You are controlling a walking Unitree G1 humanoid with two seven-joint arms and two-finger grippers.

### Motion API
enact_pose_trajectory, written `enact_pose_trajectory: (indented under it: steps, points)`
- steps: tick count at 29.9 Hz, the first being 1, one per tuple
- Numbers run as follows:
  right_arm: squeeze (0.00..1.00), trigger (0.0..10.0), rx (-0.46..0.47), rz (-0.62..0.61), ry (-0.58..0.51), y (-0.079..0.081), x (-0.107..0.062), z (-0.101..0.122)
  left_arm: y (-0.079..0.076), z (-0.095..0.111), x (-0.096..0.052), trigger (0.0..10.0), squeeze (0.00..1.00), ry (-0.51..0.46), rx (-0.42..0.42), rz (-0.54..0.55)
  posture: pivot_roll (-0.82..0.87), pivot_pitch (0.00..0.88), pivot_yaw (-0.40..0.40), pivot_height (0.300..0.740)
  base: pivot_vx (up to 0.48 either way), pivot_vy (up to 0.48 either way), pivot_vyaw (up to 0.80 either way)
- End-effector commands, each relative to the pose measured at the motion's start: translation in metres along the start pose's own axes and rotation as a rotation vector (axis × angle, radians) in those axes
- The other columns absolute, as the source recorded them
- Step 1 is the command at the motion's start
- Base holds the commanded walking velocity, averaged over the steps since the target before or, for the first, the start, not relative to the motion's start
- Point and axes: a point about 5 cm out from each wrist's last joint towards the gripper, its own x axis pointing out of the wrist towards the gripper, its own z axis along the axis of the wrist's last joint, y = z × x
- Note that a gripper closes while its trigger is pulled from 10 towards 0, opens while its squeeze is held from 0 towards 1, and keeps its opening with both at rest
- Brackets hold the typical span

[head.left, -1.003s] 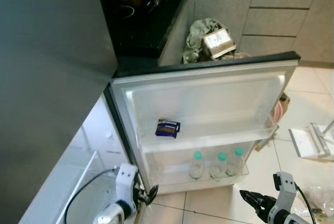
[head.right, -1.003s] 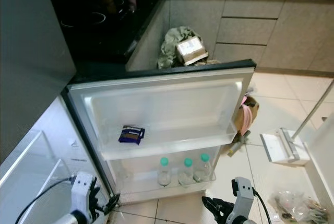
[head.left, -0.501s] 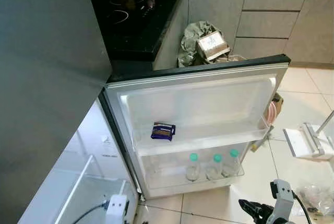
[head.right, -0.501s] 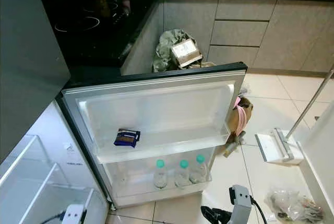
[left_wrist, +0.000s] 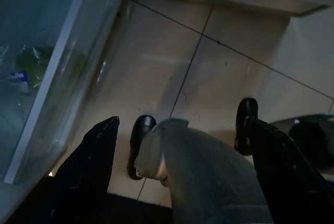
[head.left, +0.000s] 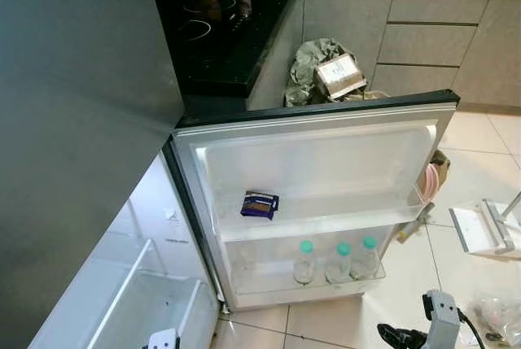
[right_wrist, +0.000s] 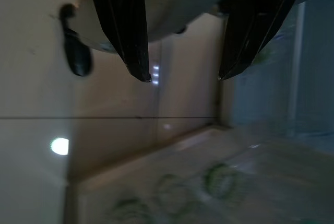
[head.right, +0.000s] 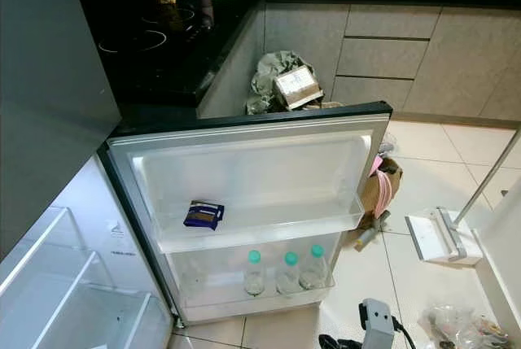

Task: Restocking fridge

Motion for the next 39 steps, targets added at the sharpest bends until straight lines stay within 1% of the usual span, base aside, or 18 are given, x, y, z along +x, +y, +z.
enact_pose_trajectory:
  steps: [1, 4, 5, 10, 14, 15, 19, 28, 30, 36, 39]
  points:
    - [0.00, 10.0, 0.014, -0.038, 0.032, -0.003, -0.002, -0.008, 0.004, 0.004, 0.000, 10.0, 0.00, -0.006, -0.008, 0.015, -0.09, 0.000, -0.016, 0.740, 0.000, 0.000, 0.00]
    - [0.00, 10.0, 0.022, -0.057, 0.044, -0.004, -0.003, -0.013, 0.002, 0.007, 0.001, 10.0, 0.00, -0.010, -0.011, -0.008, -0.09, 0.000, -0.017, 0.740, 0.000, 0.000, 0.00]
    - [0.00, 10.0, 0.023, -0.064, 0.049, -0.005, -0.004, -0.015, 0.001, 0.008, 0.002, 10.0, 0.00, -0.012, -0.027, -0.019, -0.09, 0.000, -0.017, 0.740, 0.000, 0.000, 0.00]
    - [0.00, 10.0, 0.028, -0.086, 0.063, -0.006, -0.006, -0.021, -0.001, 0.007, 0.002, 10.0, 0.00, -0.002, -0.048, -0.047, -0.09, 0.000, -0.011, 0.740, 0.000, -0.478, 0.00]
    - [0.00, 10.0, 0.031, -0.098, 0.062, -0.008, -0.006, -0.022, -0.001, 0.006, 0.002, 10.0, 0.00, 0.004, -0.049, -0.037, -0.09, 0.000, -0.010, 0.740, 0.000, -0.472, 0.00]
    - [0.00, 10.0, 0.027, -0.104, 0.066, -0.008, -0.006, -0.022, 0.000, 0.003, 0.002, 10.0, 0.00, 0.017, -0.049, -0.020, -0.09, 0.000, -0.009, 0.740, 0.000, 0.000, 0.00]
    - [0.00, 10.0, 0.023, -0.110, 0.071, -0.009, -0.007, -0.023, -0.002, 0.001, 0.002, 10.0, 0.00, 0.032, -0.025, -0.018, -0.09, 0.000, -0.008, 0.740, 0.000, 0.000, 0.00]
    - [0.00, 10.0, 0.021, -0.108, 0.079, -0.008, -0.007, -0.027, 0.001, 0.000, 0.001, 10.0, 0.00, 0.040, -0.019, -0.027, -0.09, 0.000, -0.001, 0.740, 0.000, 0.000, 0.00]
    - [0.00, 10.0, 0.021, -0.105, 0.081, -0.007, -0.007, -0.027, 0.001, 0.000, 0.000, 10.0, 0.00, 0.049, -0.001, -0.038, -0.09, 0.000, 0.001, 0.740, 0.000, -0.461, 0.00]
    - [0.00, 10.0, 0.019, -0.103, 0.085, -0.007, -0.007, -0.029, 0.002, 0.000, 0.000, 10.0, 0.00, 0.052, 0.000, -0.035, -0.09, 0.000, 0.002, 0.740, 0.000, -0.461, 0.00]
    - [0.00, 10.0, 0.010, -0.105, 0.091, -0.007, -0.007, -0.028, 0.002, 0.001, 0.000, 10.0, 0.00, 0.042, -0.025, -0.011, -0.09, 0.000, -0.001, 0.740, 0.000, 0.000, 0.00]
